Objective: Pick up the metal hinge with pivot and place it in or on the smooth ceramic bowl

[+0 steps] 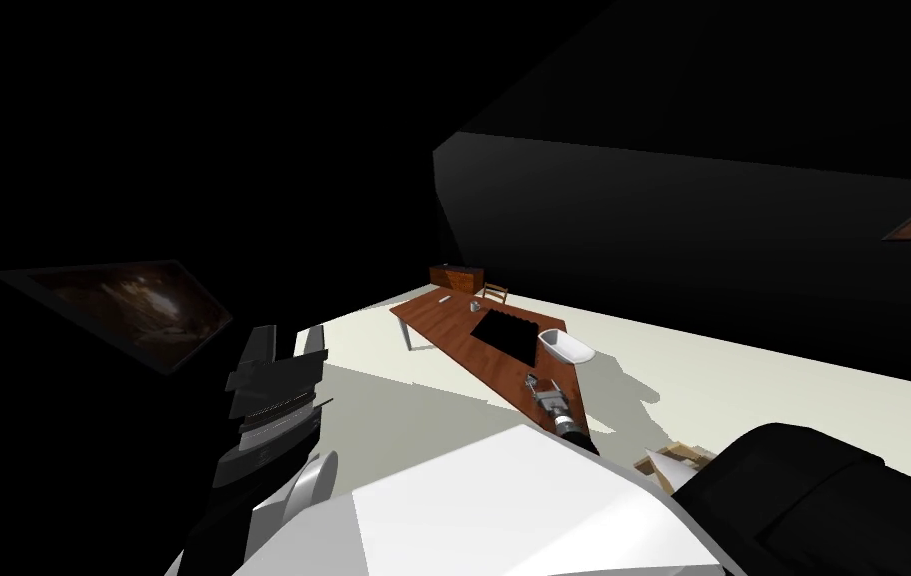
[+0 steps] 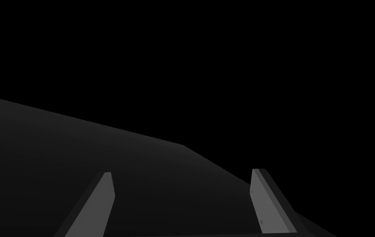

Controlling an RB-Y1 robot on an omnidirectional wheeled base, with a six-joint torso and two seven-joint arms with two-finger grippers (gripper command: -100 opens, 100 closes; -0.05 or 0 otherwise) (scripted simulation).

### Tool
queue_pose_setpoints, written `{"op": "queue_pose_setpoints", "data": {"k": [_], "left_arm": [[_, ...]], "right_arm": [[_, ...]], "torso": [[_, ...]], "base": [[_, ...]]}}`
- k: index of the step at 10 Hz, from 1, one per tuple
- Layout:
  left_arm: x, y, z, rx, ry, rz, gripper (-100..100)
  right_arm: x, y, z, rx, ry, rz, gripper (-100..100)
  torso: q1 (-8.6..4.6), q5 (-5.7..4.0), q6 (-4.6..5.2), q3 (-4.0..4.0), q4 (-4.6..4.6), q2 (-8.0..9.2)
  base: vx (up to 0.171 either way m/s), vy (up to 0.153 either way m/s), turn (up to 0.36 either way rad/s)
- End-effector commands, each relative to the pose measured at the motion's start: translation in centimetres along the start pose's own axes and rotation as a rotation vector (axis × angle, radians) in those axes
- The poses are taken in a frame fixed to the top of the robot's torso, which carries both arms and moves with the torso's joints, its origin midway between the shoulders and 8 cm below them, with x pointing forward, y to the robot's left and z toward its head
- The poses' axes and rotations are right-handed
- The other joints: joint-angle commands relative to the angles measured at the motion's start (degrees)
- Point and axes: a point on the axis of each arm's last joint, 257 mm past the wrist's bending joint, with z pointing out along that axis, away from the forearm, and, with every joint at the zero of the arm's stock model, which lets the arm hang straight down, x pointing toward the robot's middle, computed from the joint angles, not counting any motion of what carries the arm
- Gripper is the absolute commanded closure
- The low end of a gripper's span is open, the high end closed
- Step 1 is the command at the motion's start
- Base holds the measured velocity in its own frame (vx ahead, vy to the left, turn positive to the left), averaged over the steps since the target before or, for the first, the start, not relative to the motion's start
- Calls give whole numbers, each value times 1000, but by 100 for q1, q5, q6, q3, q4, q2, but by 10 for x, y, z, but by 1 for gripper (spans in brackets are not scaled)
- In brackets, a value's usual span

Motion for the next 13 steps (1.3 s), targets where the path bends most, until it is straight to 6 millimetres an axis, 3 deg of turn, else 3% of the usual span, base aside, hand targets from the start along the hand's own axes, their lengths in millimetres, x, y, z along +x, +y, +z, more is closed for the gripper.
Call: {"op": "queue_pose_setpoints", "data": {"k": [1, 3, 4, 5, 6, 9, 11, 12, 13], "left_arm": [[0, 0, 0, 0, 0, 0, 0], [0, 0, 0, 0, 0, 0, 0], [0, 0, 0, 0, 0, 0, 0], [0, 0, 0, 0, 0, 0, 0], [0, 0, 0, 0, 0, 0, 0], [0, 0, 0, 0, 0, 0, 0], [0, 0, 0, 0, 0, 0, 0], [0, 0, 0, 0, 0, 0, 0], [0, 0, 0, 0, 0, 0, 0]], "right_arm": [[7, 20, -6, -14, 14, -7, -100], [12, 45, -12, -27, 30, 8, -100], [10, 38, -9, -23, 25, 4, -100], [11, 40, -9, -24, 25, 3, 0], [18, 24, -10, 3, 37, 10, -100], [33, -8, -13, 59, 58, 24, -100], [32, -5, -13, 55, 59, 24, -100], [32, -6, -13, 56, 58, 23, 100], [32, -5, -13, 55, 58, 24, 100]], "torso": [[0, 0, 0, 0, 0, 0], [8, 1, -1, -3, -1, -5], [9, 2, 0, -1, 0, -1], [17, 4, 1, 3, 1, 6], [24, 5, 1, 5, 2, 10], [34, 8, -1, 6, 3, 11], [34, 8, 1, 5, 2, 10], [30, 7, 2, 6, 2, 11], [28, 8, 4, 7, 2, 12]], "base": [[40, -63, 45], [36, -53, 36], [10, -24, 10], [0, 0, 0], [5, 13, 162], [5, 25, 225], [6, 13, 52], [0, 0, 0], [0, 0, 0]]}}
